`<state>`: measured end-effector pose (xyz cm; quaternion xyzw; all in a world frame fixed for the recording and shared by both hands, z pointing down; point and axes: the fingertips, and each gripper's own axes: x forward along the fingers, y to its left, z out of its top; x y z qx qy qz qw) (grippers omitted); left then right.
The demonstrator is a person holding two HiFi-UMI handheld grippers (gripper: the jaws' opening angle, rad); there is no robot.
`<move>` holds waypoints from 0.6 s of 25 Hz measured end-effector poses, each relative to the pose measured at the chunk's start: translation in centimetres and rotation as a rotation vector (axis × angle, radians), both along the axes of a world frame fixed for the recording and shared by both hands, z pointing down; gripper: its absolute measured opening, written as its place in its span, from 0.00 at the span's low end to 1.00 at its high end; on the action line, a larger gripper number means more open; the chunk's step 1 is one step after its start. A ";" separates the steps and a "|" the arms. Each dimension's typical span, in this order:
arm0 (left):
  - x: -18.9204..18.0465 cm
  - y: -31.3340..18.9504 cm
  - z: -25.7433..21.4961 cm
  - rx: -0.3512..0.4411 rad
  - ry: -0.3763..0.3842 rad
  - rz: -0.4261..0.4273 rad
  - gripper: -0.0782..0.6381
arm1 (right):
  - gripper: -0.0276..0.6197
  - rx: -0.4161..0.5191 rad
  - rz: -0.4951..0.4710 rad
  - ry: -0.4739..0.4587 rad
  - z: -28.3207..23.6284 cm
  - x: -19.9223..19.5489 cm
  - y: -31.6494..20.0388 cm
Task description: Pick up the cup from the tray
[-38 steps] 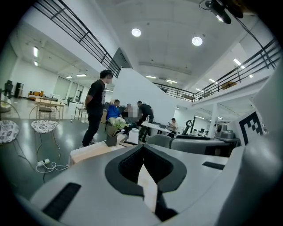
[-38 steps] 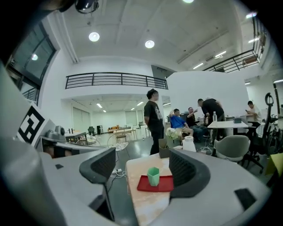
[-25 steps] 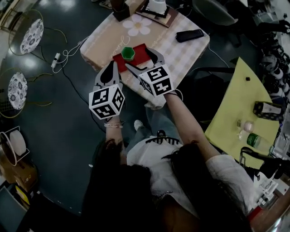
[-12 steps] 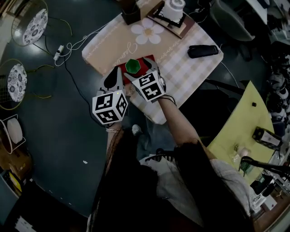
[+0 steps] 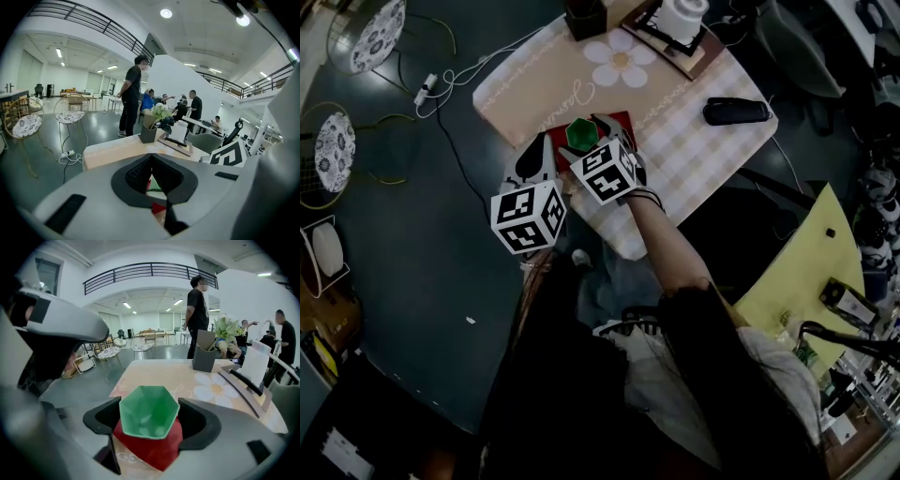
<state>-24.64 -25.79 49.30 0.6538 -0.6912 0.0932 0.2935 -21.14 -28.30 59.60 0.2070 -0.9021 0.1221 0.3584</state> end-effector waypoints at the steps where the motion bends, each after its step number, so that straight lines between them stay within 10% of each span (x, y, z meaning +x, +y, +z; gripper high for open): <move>1: 0.0 0.1 0.0 -0.003 0.000 0.001 0.12 | 0.64 -0.003 -0.008 0.006 0.1 -0.1 0.1; 15: 3.4 -2.1 -0.8 0.024 0.005 0.101 0.12 | 0.59 0.032 0.079 -0.001 -2.7 4.2 -1.7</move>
